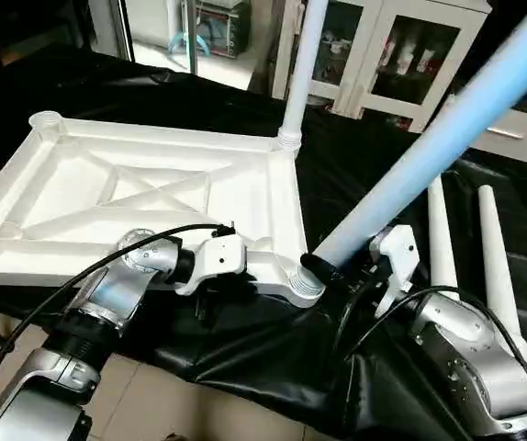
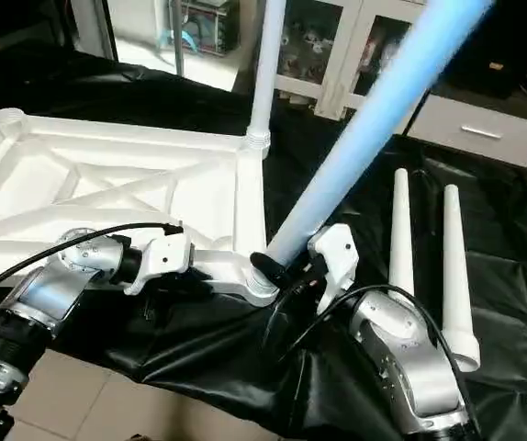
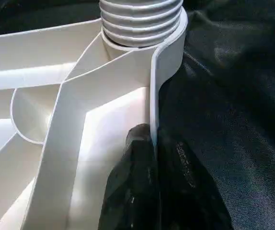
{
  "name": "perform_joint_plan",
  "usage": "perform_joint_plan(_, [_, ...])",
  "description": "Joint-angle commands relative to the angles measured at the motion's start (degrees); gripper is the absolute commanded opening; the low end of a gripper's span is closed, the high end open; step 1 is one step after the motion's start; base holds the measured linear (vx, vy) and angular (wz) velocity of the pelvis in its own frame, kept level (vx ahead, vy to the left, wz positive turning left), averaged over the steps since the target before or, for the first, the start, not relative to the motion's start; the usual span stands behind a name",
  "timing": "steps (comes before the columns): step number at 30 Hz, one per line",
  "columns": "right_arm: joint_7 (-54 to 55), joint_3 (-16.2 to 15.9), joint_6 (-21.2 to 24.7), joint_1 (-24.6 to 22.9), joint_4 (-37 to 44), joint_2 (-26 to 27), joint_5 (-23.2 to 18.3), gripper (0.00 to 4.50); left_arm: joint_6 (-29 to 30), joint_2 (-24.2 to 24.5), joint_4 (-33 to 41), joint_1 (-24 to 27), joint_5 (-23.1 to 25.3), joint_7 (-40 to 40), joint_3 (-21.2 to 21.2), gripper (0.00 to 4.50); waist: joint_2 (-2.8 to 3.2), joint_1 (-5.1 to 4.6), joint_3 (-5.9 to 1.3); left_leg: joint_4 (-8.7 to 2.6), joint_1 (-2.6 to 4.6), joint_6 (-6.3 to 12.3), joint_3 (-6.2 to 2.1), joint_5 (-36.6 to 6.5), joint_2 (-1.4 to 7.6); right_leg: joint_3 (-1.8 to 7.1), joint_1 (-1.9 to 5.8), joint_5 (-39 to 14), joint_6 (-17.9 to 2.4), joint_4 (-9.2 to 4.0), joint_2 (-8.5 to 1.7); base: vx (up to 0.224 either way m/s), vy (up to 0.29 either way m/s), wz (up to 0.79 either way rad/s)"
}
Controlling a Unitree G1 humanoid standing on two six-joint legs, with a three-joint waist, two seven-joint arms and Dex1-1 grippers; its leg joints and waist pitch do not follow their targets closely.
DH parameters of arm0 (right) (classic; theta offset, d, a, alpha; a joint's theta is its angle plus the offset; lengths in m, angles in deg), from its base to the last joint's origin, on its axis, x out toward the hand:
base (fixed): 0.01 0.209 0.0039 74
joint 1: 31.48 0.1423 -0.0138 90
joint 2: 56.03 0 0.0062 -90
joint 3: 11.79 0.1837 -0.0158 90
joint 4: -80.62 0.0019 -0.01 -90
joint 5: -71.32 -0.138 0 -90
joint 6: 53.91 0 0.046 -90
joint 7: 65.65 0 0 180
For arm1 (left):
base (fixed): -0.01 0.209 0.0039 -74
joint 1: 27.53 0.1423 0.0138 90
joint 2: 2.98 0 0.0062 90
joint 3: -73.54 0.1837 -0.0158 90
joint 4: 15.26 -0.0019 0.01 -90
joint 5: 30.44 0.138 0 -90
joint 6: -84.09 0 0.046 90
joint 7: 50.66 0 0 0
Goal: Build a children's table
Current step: Pick table leg
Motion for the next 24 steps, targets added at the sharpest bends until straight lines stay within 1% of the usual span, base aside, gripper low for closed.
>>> perform_joint_plan(1, [-1.8,-5.2,8.2,-3.2,-5.5,-1.7,1.8,1.83,1.0,-0.8,-3.0,0.5,-0.3,5.5,-1.1,0.00,-0.41,-0.24,-0.57,-5.54,0.65,-1.00,-3.20,-22.0,4.45,3.18,-0.42,-29.2,-4.9,-5.99,-4.43,0.000,0.000,0.00])
perform_joint_plan(2, [-1.7,-5.6,9.4,-3.2,-6.0,-2.1,2.3,1.83,1.0,-0.8,-3.1,0.5,-0.3,5.5,-1.1,0.00,-0.38,-0.24,-0.59,-5.58,0.64,-1.04,-3.23,-21.9,4.49,3.17,-0.41,-29.0,-5.0,-5.97,-4.41,0.000,0.000,0.00])
perform_joint_plan(3, [-1.4,-6.0,9.7,-3.0,-6.8,-2.3,3.3,1.83,1.0,-0.8,-3.1,0.5,-0.3,5.4,-1.2,0.00,-0.42,-0.30,-0.62,-5.59,0.62,-1.03,-3.22,-21.7,4.47,3.15,-0.40,-28.7,-5.0,-5.92,-4.34,0.000,0.000,0.00])
perform_joint_plan(6, [-0.3,-6.0,9.6,-2.3,-8.7,-1.9,4.7,1.83,1.0,-0.7,-3.1,0.5,-0.4,5.4,-1.2,0.00,-0.25,-0.35,-0.59,-5.64,0.71,-1.43,-3.23,-22.5,4.49,3.16,-0.54,-28.5,-5.0,-5.94,-4.35,0.000,0.000,0.00])
perform_joint_plan(7, [0.6,-5.9,9.7,-1.2,-9.6,-1.2,5.1,1.83,0.9,-0.7,-3.1,0.4,-0.4,5.2,-1.1,0.00,-0.25,-0.44,-0.56,-5.68,0.68,-1.66,-3.30,-23.3,4.45,3.16,-0.59,-29.5,-4.8,-6.04,-4.39,0.000,0.000,0.00])
perform_joint_plan(8, [0.7,-5.9,9.7,-1.0,-9.8,-1.2,5.1,1.83,0.8,-0.7,-3.2,0.4,-0.4,5.1,-1.1,0.00,-0.40,-0.63,-0.55,-5.75,0.48,-1.79,-3.47,-24.0,4.38,3.10,-0.47,-31.2,-4.5,-6.12,-4.49,0.000,0.000,0.00])
perform_joint_plan(9, [1.8,-5.8,9.4,0.9,-11.1,-0.3,5.6,1.83,0.7,-0.7,-3.2,0.4,-0.5,4.9,-1.0,0.00,-0.20,-0.63,-0.51,-5.81,0.53,-1.96,-3.60,-24.4,4.42,3.11,-0.52,-32.1,-4.3,-6.21,-4.58,0.000,0.000,0.00])
perform_joint_plan(10, [1.8,-5.8,9.4,0.9,-11.1,-0.3,5.6,1.83,0.7,-0.7,-3.2,0.4,-0.5,4.9,-1.0,0.00,-0.30,-0.98,-0.47,-5.89,0.46,-2.25,-3.81,-25.7,4.33,2.98,-0.58,-34.4,-3.8,-6.34,-4.57,0.000,0.000,0.00])
perform_joint_plan(11, [2.2,-5.7,9.2,2.1,-11.7,0.2,5.7,1.83,0.6,-0.7,-3.3,0.4,-0.5,4.9,-1.0,0.00,-0.30,-1.03,-0.45,-5.94,0.42,-2.44,-3.95,-26.2,4.35,2.95,-0.50,-35.4,-3.5,-6.46,-4.65,0.000,0.000,0.00])
perform_joint_plan(12, [2.0,-5.6,9.2,4.1,-12.2,0.8,5.4,1.83,0.6,-0.8,-3.3,0.4,-0.5,4.9,-0.9,0.00,-0.24,-1.33,-0.55,-6.08,0.51,-2.96,-4.36,-27.8,4.30,2.73,-0.47,-37.1,-3.0,-6.58,-4.69,0.000,0.000,0.00])
perform_joint_plan(14, [1.5,-5.7,9.8,5.1,-12.2,0.9,5.0,1.83,0.6,-0.8,-3.3,0.4,-0.5,4.8,-0.9,0.00,-0.17,-1.44,-0.61,-6.29,0.39,-3.23,-4.61,-27.8,4.30,2.55,-0.15,-36.2,-3.0,-6.62,-4.68,0.000,0.000,0.00])
perform_joint_plan(15, [0.4,-6.7,10.3,6.4,-12.4,0.6,5.1,1.83,0.5,-0.7,-3.4,0.3,-0.5,4.8,-0.9,0.00,-0.19,-1.50,-0.71,-6.53,0.27,-3.26,-4.82,-27.1,4.26,2.53,0.04,-34.0,-3.2,-6.49,-4.56,0.000,0.000,0.00])
perform_joint_plan(16, [0.4,-6.7,10.3,6.4,-12.4,0.6,5.1,1.83,0.5,-0.7,-3.4,0.3,-0.5,4.8,-0.9,0.00,-0.25,-1.60,-0.66,-6.58,0.36,-3.22,-4.86,-27.2,4.22,2.56,-0.09,-32.5,-3.8,-6.46,-4.48,0.000,0.000,0.00])
perform_joint_plan(17, [-0.2,-7.2,10.9,7.0,-12.7,0.6,5.0,1.83,0.5,-0.7,-3.4,0.3,-0.5,4.9,-0.9,0.00,-0.16,-1.58,-0.69,-6.45,0.72,-3.18,-4.66,-27.6,4.21,2.70,-0.41,-31.3,-4.4,-6.54,-4.47,0.000,0.000,0.00])
perform_joint_plan(19, [-0.8,-7.6,11.2,7.6,-13.1,0.6,5.1,1.83,0.5,-0.7,-3.4,0.3,-0.5,4.8,-0.8,0.00,-0.17,-1.59,-0.62,-6.35,0.96,-3.03,-4.49,-27.9,4.18,2.89,-0.63,-30.4,-5.1,-6.58,-4.44,0.000,0.000,0.00])
perform_joint_plan(21, [-1.1,-8.0,11.3,8.4,-13.8,0.7,5.2,1.83,0.5,-0.6,-3.5,0.3,-0.6,4.8,-0.8,0.00,-0.30,-1.63,-0.63,-6.32,0.95,-2.83,-4.42,-27.4,4.21,2.93,-0.58,-29.1,-5.6,-6.43,-4.44,0.000,0.000,0.00])
perform_joint_plan(22, [-1.1,-8.0,11.3,8.7,-14.2,0.9,5.3,1.83,0.5,-0.6,-3.5,0.3,-0.6,4.8,-0.7,0.00,-0.27,-1.67,-0.66,-6.40,0.83,-2.82,-4.37,-26.9,4.22,2.92,-0.45,-28.0,-5.8,-6.36,-4.38,0.000,0.000,0.00])
perform_joint_plan(24, [-0.9,-7.6,11.2,10.1,-15.4,1.4,5.3,1.83,0.5,-0.5,-3.4,0.4,-0.7,4.9,-0.7,0.00,-0.35,-1.71,-0.65,-6.31,0.95,-2.69,-4.21,-26.6,4.17,2.96,-0.55,-27.2,-6.3,-6.31,-4.37,0.000,0.000,0.00])
